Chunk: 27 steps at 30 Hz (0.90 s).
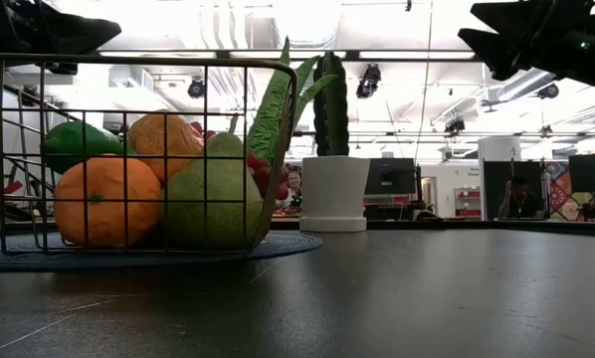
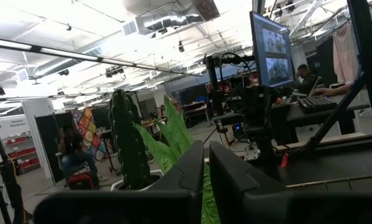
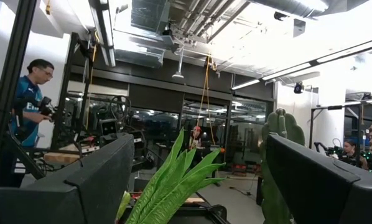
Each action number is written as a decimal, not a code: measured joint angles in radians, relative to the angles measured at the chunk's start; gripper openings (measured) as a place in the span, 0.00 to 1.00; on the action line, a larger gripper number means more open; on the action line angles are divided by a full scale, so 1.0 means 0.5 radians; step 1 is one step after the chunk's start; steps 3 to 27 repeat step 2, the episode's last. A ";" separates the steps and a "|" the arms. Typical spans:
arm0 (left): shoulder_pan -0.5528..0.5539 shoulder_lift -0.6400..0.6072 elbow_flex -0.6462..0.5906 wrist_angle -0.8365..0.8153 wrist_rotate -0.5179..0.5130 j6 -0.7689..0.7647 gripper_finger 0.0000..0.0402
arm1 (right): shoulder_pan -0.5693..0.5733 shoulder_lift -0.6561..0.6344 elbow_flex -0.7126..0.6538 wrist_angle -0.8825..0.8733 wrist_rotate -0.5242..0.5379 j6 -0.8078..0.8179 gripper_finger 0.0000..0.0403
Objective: Build produce basket
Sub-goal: Return to Home Position
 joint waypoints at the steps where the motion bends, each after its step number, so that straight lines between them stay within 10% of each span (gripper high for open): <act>1: -0.001 0.000 0.000 0.000 0.000 0.001 0.02 | -0.001 0.000 0.000 0.000 0.000 0.001 0.86; 27: 0.000 0.000 0.000 0.000 0.000 0.001 0.02 | -0.001 0.000 0.000 0.000 0.000 0.001 0.86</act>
